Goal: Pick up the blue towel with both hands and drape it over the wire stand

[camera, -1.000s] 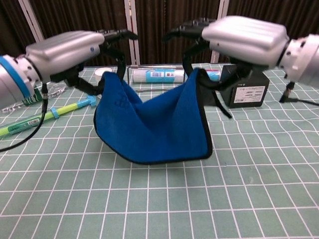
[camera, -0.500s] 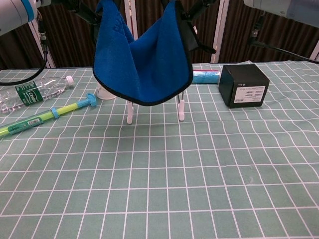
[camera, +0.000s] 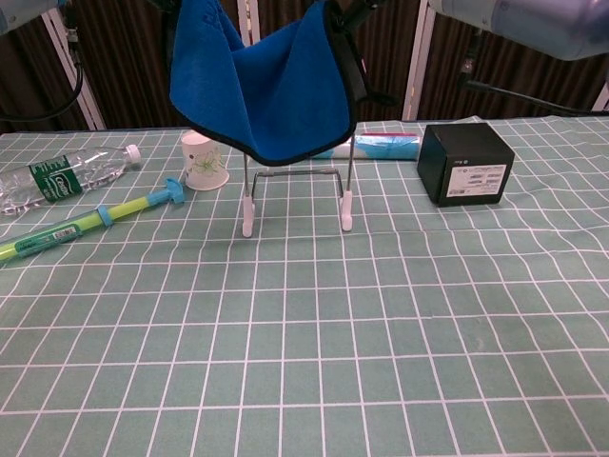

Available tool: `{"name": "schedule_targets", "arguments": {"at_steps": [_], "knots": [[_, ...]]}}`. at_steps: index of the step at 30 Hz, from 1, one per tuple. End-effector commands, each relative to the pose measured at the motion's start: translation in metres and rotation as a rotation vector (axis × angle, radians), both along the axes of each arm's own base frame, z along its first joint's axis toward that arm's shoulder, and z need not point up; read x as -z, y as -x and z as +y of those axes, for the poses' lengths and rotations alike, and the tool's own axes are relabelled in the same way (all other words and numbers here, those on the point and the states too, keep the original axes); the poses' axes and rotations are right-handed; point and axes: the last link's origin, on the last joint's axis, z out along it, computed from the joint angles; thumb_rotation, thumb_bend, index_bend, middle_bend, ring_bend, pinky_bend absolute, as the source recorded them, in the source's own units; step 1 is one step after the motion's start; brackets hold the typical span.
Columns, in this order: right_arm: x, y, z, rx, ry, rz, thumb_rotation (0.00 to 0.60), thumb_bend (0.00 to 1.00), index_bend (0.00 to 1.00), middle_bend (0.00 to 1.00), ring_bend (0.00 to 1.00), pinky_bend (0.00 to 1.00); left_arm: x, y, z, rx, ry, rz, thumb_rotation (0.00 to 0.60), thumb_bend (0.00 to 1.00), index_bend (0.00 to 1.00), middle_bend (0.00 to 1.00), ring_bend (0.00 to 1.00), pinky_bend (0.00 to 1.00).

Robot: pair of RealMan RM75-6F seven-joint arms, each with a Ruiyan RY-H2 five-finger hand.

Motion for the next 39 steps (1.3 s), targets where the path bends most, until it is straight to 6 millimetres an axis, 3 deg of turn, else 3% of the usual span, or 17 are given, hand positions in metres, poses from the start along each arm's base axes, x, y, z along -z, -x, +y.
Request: {"name": "schedule_targets", "arguments": {"at_steps": [1,11,18,21,23,29,32,39], "knots": [[-0.007,-0.007,-0.005,0.002,0.01,-0.016,0.6,0.44,0.82,0.1,0.0,0.0,-0.007,-0.005,0.003,0.007,-0.017,0.007,0.6,0.57,0.79,0.0,0.0,0.0],[-0.013,-0.003,-0.009,0.027,0.021,-0.02,0.6,0.44,0.81,0.1,0.0,0.0,-0.009,0.004,0.006,-0.018,-0.02,0.026,0.6,0.57,0.79,0.0,0.0,0.0],[0.011,0.02,-0.001,0.067,-0.02,0.027,0.6,0.43,0.83,0.1,0.0,0.0,0.018,0.02,0.003,-0.064,0.051,0.05,0.6,0.57,0.79,0.0,0.0,0.0],[0.02,0.029,-0.001,0.087,-0.033,0.04,0.6,0.44,0.75,0.1,0.0,0.0,0.027,0.024,0.005,-0.087,0.067,0.056,0.6,0.57,0.79,0.0,0.0,0.0],[0.024,0.032,-0.001,0.092,-0.034,0.048,0.6,0.44,0.69,0.1,0.0,0.0,0.03,0.026,0.005,-0.096,0.07,0.058,0.6,0.57,0.79,0.0,0.0,0.0],[0.034,0.043,-0.005,0.115,-0.036,0.062,0.6,0.44,0.73,0.1,0.0,0.0,0.043,0.041,0.01,-0.135,0.088,0.073,0.6,0.57,0.79,0.0,0.0,0.0],[0.037,0.048,-0.006,0.127,-0.047,0.056,0.6,0.44,0.65,0.1,0.0,0.0,0.051,0.047,0.01,-0.151,0.111,0.075,0.6,0.57,0.79,0.0,0.0,0.0],[0.047,0.06,-0.007,0.154,-0.062,0.062,0.6,0.43,0.66,0.1,0.0,0.0,0.065,0.054,0.011,-0.164,0.137,0.071,0.6,0.57,0.79,0.0,0.0,0.0]]}}
